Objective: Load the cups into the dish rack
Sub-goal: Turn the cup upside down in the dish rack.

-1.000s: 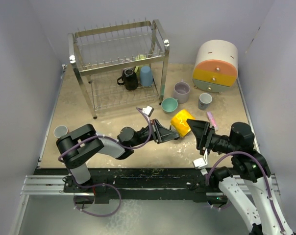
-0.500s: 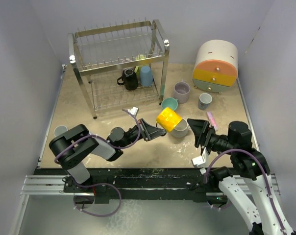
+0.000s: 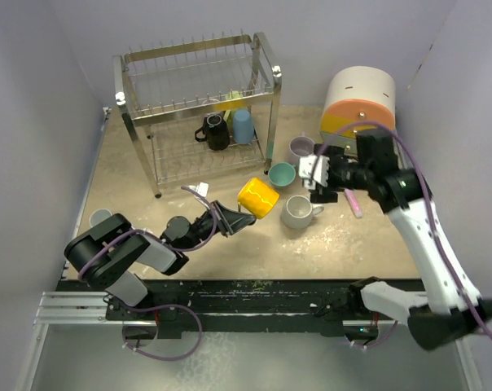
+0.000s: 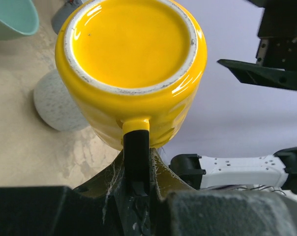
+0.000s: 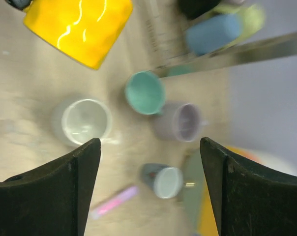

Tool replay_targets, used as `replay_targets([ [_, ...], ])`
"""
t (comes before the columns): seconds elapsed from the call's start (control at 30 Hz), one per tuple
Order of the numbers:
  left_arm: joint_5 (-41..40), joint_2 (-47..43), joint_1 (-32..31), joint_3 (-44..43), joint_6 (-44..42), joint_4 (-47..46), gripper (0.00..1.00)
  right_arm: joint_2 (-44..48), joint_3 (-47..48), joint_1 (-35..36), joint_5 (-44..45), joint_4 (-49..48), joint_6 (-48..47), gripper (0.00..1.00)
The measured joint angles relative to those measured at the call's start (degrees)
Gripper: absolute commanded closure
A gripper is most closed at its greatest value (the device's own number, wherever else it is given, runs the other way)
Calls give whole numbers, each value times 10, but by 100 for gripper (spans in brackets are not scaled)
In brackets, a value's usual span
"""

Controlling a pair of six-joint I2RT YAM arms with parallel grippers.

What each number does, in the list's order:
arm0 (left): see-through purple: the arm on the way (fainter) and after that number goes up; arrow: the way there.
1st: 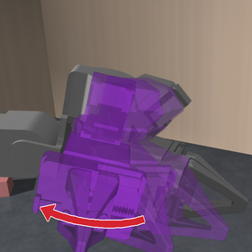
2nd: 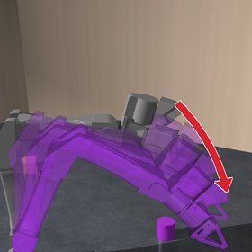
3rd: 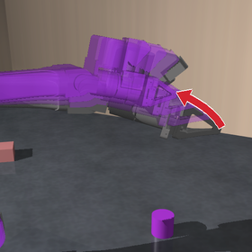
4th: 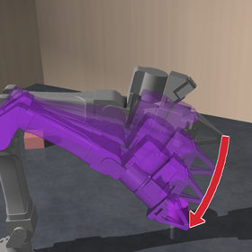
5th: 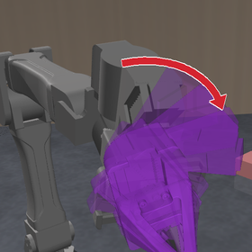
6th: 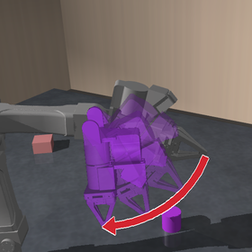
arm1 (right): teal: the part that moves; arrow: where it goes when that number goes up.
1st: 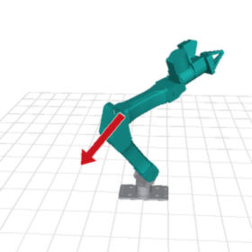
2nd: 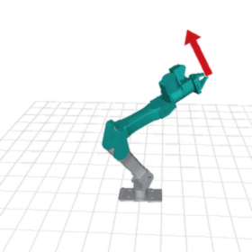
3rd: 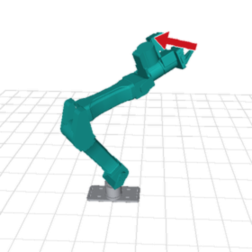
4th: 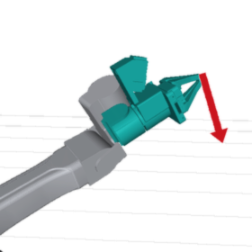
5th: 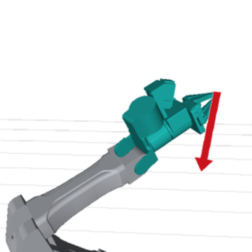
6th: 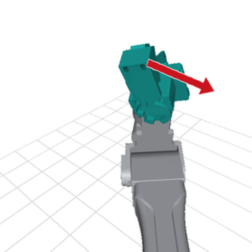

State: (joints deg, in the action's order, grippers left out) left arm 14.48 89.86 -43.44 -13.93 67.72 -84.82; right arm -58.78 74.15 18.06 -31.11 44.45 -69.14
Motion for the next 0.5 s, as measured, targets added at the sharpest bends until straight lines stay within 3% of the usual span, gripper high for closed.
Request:
replay_targets([
  [0.23,-7,-38,35,33,-35,8,100,-183,75,-12,-11,104,165,21],
  [0.33,-13,-80,42,35,-60,49,100,-187,74,-34,-42,106,200,20],
  [0.5,-30,-192,45,32,-125,174,100,-110,-5,-104,-109,-5,273,19],
])
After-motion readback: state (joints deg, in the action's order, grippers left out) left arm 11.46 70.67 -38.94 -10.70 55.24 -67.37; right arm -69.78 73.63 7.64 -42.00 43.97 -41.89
